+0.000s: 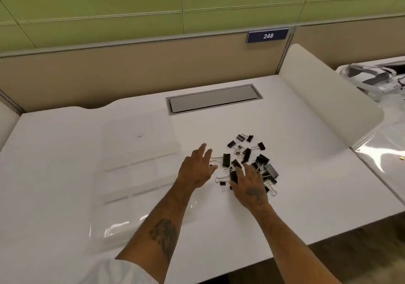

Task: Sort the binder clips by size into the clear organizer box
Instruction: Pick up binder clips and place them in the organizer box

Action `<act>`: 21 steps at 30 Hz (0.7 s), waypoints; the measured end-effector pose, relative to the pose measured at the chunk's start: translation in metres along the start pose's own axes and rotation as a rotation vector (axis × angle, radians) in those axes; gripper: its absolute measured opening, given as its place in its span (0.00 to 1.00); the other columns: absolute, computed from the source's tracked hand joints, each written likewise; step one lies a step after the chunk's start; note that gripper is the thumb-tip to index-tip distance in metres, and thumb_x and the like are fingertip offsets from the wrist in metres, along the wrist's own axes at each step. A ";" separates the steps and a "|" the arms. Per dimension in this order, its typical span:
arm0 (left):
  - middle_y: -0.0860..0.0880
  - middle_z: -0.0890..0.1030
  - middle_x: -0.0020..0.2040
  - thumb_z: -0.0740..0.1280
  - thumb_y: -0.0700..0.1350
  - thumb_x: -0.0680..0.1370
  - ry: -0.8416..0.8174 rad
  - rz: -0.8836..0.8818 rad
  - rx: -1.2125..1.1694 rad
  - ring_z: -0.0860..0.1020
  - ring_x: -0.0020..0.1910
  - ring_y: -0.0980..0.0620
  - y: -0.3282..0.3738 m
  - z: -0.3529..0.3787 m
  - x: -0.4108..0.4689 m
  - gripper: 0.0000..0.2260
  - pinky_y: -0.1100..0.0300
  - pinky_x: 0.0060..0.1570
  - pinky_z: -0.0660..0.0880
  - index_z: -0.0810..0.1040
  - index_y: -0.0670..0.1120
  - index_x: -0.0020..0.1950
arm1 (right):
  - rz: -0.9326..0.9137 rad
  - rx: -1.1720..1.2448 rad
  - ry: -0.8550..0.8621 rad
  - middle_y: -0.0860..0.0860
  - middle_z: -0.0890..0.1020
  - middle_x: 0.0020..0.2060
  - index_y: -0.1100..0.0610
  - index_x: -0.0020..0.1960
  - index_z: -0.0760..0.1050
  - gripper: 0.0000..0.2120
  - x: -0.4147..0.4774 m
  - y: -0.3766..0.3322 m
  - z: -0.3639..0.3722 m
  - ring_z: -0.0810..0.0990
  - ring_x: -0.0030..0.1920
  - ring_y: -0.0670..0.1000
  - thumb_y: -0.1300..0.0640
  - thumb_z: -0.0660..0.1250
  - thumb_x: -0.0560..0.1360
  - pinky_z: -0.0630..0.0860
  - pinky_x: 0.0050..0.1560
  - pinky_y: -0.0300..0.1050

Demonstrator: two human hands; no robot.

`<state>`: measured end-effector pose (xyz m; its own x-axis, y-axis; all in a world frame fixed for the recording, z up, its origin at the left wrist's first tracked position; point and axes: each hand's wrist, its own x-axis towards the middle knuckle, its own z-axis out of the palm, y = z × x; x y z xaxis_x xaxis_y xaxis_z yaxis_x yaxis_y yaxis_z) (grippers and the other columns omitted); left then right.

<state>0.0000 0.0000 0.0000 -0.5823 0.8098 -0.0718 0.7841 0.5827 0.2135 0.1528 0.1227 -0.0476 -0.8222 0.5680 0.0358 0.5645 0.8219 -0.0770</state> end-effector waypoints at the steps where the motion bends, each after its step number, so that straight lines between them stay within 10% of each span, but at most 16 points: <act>1: 0.45 0.54 0.78 0.54 0.58 0.81 -0.053 0.006 0.015 0.63 0.71 0.44 0.006 0.002 0.009 0.27 0.47 0.63 0.69 0.57 0.46 0.77 | -0.010 0.008 -0.015 0.61 0.80 0.56 0.59 0.59 0.76 0.23 0.004 0.002 0.001 0.78 0.58 0.63 0.47 0.72 0.70 0.75 0.57 0.63; 6: 0.44 0.68 0.68 0.60 0.56 0.80 -0.145 -0.080 -0.067 0.75 0.59 0.41 0.030 0.014 0.043 0.24 0.48 0.52 0.75 0.63 0.46 0.73 | 0.025 0.010 -0.051 0.57 0.82 0.39 0.59 0.47 0.79 0.17 0.017 0.004 0.002 0.81 0.41 0.59 0.45 0.71 0.70 0.77 0.49 0.57; 21: 0.43 0.68 0.66 0.61 0.54 0.80 -0.217 -0.246 -0.149 0.75 0.58 0.40 0.068 0.047 0.083 0.24 0.50 0.52 0.73 0.62 0.51 0.75 | -0.022 0.085 -0.225 0.51 0.81 0.49 0.49 0.63 0.71 0.21 0.035 0.015 0.011 0.79 0.52 0.53 0.38 0.58 0.76 0.63 0.65 0.56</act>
<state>0.0151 0.1098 -0.0369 -0.6777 0.6518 -0.3405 0.5773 0.7584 0.3027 0.1318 0.1546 -0.0583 -0.8351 0.5184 -0.1840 0.5459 0.8219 -0.1626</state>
